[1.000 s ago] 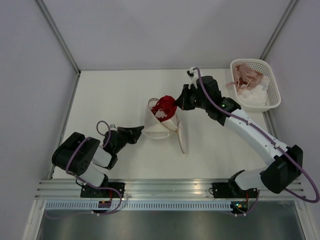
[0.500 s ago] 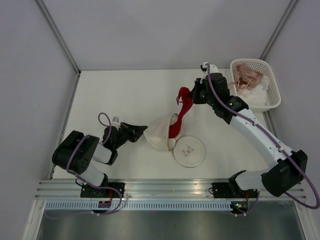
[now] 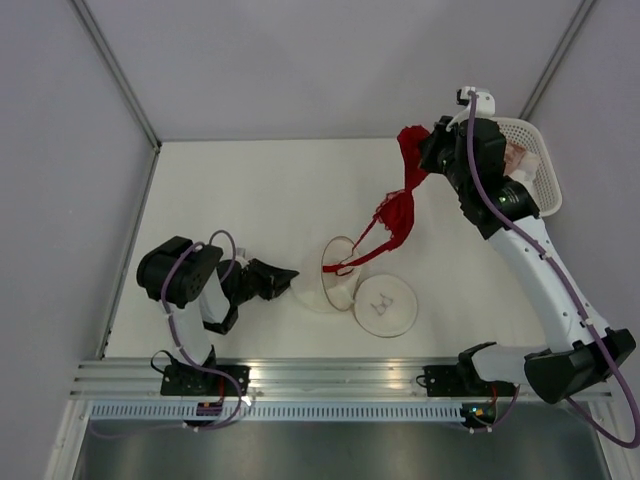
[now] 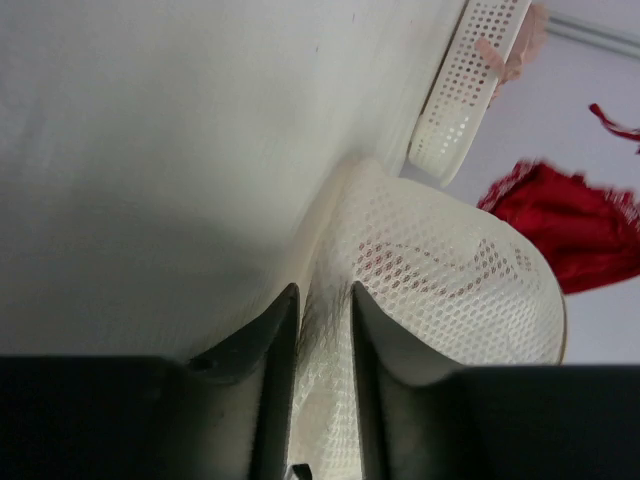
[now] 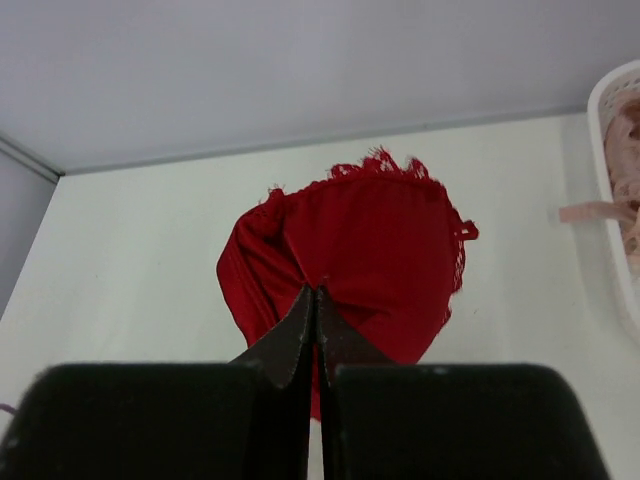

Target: Unzip the laundry bag and remove the bra

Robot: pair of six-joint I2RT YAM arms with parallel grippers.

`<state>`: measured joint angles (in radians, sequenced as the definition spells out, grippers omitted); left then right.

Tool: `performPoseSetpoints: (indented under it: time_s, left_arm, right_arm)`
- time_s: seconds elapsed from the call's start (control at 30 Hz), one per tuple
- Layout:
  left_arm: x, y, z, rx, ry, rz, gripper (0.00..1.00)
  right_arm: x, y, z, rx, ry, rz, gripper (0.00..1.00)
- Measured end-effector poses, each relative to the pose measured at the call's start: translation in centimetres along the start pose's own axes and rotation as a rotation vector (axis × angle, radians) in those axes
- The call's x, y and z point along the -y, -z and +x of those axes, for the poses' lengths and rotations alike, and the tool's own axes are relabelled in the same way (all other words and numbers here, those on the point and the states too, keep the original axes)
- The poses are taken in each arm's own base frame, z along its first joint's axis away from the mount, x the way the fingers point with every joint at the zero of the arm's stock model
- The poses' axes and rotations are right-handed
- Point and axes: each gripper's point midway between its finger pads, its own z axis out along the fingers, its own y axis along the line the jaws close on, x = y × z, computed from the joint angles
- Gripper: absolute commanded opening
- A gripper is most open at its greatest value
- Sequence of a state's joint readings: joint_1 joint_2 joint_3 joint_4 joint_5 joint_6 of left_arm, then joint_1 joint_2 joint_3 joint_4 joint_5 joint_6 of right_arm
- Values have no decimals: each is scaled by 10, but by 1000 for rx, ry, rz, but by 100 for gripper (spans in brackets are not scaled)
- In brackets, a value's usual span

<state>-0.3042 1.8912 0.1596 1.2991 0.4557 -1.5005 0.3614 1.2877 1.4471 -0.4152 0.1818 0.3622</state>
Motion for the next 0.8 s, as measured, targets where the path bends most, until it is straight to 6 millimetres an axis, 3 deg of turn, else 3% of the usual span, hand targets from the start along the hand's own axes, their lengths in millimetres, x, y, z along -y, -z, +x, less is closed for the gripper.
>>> performPoseSetpoints:
  time_s: [0.03, 0.1, 0.17, 0.2, 0.27, 0.4, 0.6, 0.7, 0.8]
  left_arm:
    - [0, 0, 0, -2, -8, 6, 55]
    - [8, 1, 2, -12, -51, 50, 74]
    - [23, -1, 1, -19, -86, 98, 80]
    - [26, 0, 2, -23, -91, 107, 91]
    - [34, 3, 4, -33, -106, 130, 99]
    - [42, 12, 10, -50, -105, 143, 100]
    - [100, 34, 17, -37, -209, 304, 100]
    - [124, 45, 20, -19, -279, 344, 100]
    - [137, 53, 19, 9, -338, 336, 100]
  right_arm:
    - [0, 2, -8, 21, -2, 3, 1]
    - [4, 5, -23, 58, -4, 22, 0]
    - [11, 6, -32, 79, -3, 47, 1]
    - [15, 5, -35, 88, -3, 62, 0]
    - [25, 4, -39, 101, -1, 99, 0]
    - [45, 0, -42, 112, 2, 171, 0]
    - [83, -3, -57, 154, -18, 269, 1]
    - [92, 2, -76, 208, -33, 287, 1]
    - [87, 11, -104, 278, -44, 272, 1]
